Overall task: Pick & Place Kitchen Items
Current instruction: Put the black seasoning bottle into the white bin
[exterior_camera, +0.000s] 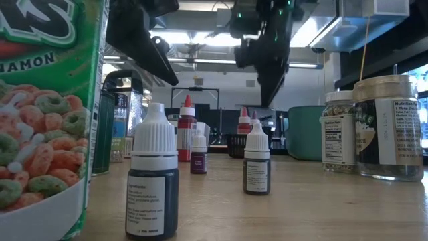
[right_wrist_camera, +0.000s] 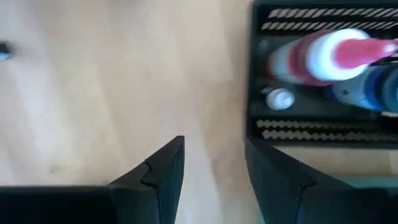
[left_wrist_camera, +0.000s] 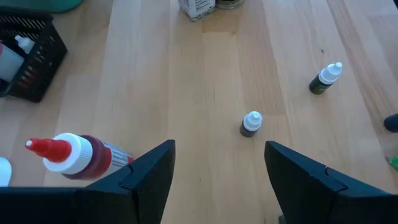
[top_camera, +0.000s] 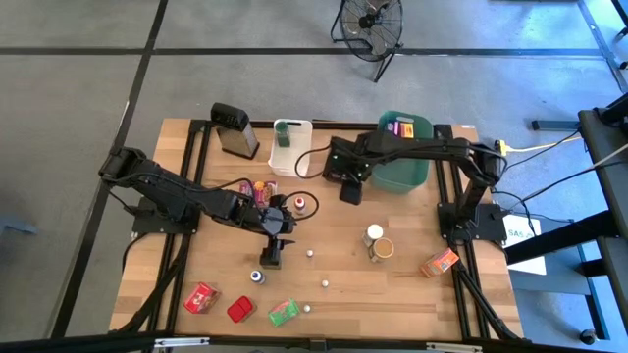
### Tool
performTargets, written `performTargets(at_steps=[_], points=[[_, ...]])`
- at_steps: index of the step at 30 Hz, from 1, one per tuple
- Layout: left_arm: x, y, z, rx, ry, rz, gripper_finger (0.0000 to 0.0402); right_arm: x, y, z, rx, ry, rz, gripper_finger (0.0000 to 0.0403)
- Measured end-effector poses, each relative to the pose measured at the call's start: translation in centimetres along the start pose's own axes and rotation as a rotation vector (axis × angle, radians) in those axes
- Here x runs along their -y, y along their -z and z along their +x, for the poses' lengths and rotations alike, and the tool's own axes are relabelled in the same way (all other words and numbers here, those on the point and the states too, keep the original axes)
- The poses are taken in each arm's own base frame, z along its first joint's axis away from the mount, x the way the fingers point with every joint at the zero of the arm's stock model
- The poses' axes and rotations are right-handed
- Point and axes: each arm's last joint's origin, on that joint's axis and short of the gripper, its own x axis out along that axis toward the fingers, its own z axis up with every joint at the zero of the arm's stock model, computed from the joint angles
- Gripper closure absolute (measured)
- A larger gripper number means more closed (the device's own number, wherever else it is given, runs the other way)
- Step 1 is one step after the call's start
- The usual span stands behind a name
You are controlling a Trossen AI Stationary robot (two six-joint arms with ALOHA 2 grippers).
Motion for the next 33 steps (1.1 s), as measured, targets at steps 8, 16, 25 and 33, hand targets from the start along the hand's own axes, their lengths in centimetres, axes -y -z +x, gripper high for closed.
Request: performTargets(at_steps=[8, 16, 25, 33], points=[[0.5, 0.3, -1.6, -0.027, 0.046, -0.033, 0.0158, -4.7, 0.7, -1.6, -0.076, -0.016, -0.062, 0.0231], [0.4, -0.1, -5.6, 0.059, 0.075, -0.059, 0.0158, -8.9, 2.0, -1.6, -0.119, -0.023, -0.134, 0.0231], [0.1, -0.2, -8.4, 0.143, 0.094, 0.035, 0.0159, -10.8, 3.3, -3.8, -0.039, -0.002, -0.145, 0.0231], [0.1, 0.0, -7.9, 0.105, 0.109, 0.051, 0.0156, -10.8, 3.4, -4.7, 0.016, 0.040, -0.130, 0.0231]])
